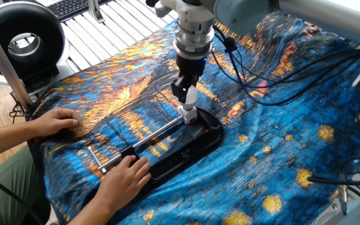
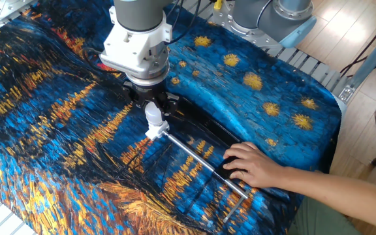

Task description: Take out the light bulb by rotating it

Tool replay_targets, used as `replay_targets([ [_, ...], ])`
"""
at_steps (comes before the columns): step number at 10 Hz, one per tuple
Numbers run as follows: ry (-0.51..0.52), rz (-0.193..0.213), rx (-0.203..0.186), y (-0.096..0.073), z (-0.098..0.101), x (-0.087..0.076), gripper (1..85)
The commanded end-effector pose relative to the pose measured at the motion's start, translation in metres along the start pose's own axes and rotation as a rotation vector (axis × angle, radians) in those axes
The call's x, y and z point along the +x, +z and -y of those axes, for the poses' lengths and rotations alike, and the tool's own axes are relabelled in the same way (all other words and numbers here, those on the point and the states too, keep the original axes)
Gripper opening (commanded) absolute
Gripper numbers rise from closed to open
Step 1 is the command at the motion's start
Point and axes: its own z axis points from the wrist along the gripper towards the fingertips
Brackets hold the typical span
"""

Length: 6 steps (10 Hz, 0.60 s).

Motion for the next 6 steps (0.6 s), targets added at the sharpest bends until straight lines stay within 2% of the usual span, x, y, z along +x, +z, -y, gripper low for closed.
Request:
replay_targets([
  [1, -0.175, 0.041, 0.008, 0.000, 0.003, -0.009, 15.3],
  [3, -0.256, 0.046, 0.015, 0.001, 0.006, -0.009, 15.3],
  [6, -0.429, 0.001, 0.048, 0.003, 0.017, 0.002, 15.0],
])
